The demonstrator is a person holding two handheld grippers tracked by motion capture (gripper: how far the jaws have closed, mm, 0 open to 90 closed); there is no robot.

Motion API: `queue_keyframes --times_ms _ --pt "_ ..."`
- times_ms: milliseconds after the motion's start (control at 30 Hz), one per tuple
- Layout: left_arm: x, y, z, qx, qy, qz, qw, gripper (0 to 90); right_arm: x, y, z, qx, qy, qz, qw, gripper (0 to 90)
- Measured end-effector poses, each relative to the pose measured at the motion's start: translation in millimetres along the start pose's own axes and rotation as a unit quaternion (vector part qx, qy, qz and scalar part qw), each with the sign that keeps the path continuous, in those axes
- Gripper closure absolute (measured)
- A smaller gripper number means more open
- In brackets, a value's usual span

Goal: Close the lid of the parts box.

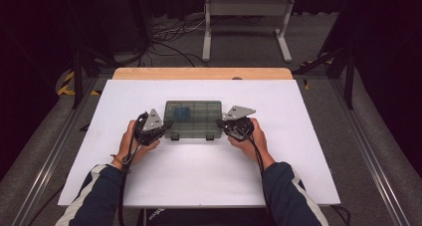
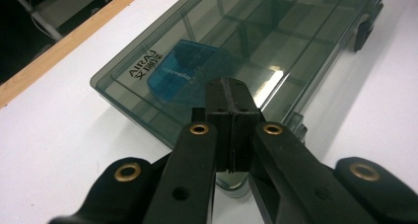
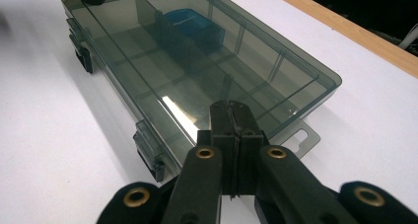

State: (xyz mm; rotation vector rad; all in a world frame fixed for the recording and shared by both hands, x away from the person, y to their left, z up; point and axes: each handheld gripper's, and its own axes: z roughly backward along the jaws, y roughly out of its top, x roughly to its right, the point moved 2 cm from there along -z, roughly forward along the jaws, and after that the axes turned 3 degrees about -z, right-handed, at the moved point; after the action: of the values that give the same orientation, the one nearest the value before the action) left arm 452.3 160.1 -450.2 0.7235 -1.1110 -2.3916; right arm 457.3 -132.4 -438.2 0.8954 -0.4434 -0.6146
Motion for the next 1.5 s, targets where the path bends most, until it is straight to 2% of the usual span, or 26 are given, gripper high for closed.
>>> queue_keyframes --times_ms 133,433,600,767,1233,1500 --pt "0.1 -0.7 -0.2 0.002 0.0 0.005 1.0 89.8 -0.9 -1.4 0.8 0.004 0.0 0.0 1.0 90.0" --pt "-1.6 -6.9 -0.5 0.027 -0.008 0.022 0.9994 89.8 -4.2 -7.0 4.5 0.016 -0.012 0.006 0.9998 90.0" --pt "-2.1 -7.2 -1.0 0.03 -0.008 0.021 0.9993 89.7 -3.3 -8.6 5.5 0.02 -0.008 -0.002 0.9998 89.9" --pt "-3.0 -8.0 -1.7 0.034 -0.011 0.025 0.9991 89.7 -1.6 -10.5 5.4 0.027 -0.017 -0.008 0.9995 90.0" --pt "-2.9 -6.3 -1.8 0.029 -0.001 0.017 0.9994 88.0 -1.8 -9.5 4.5 0.029 -0.017 -0.003 0.9994 86.8" --pt "-1.4 -3.1 0.5 0.036 -0.003 0.01 0.9993 86.2 -3.9 -6.9 6.0 0.036 -0.016 0.0 0.9992 85.2"
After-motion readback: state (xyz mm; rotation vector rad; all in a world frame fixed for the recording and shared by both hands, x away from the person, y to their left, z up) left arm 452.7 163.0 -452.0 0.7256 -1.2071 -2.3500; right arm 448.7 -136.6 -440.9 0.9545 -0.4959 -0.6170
